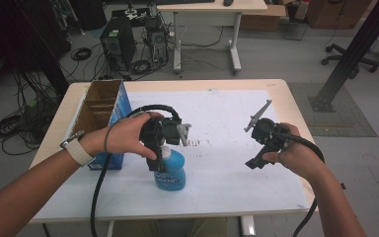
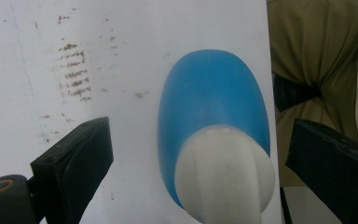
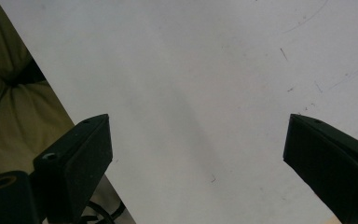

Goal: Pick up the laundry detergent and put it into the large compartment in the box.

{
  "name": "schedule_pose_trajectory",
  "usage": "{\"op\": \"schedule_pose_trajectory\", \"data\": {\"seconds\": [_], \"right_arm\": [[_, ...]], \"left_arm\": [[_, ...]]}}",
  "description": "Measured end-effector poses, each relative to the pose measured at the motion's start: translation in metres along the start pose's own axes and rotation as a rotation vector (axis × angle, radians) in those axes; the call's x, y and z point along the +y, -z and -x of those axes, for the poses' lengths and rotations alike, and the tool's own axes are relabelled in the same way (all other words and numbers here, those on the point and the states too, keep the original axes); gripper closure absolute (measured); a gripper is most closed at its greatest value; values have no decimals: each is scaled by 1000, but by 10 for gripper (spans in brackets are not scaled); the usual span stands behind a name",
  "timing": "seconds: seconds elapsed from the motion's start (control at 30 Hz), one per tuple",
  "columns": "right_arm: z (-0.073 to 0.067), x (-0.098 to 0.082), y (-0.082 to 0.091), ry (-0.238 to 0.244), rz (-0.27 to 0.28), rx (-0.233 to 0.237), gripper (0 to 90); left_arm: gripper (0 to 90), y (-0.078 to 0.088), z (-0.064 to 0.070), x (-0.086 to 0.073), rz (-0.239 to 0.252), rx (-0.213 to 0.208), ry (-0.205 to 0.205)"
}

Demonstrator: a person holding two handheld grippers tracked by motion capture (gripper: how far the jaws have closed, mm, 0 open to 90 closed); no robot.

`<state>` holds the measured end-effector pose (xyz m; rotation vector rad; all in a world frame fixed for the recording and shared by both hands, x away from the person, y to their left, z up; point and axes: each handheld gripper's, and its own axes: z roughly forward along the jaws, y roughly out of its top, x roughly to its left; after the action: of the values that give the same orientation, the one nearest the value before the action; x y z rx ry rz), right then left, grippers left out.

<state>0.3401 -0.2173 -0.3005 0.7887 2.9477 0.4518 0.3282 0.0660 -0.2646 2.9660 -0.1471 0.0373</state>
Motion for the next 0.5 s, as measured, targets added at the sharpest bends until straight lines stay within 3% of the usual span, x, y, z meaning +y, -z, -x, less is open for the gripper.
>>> {"op": "schedule_pose_trajectory", "data": {"seconds": [0.5], "right_arm": [[0, -2, 1, -5, 1, 0, 81]], "left_arm": [[75, -11, -1, 2, -18, -4, -5]]}}
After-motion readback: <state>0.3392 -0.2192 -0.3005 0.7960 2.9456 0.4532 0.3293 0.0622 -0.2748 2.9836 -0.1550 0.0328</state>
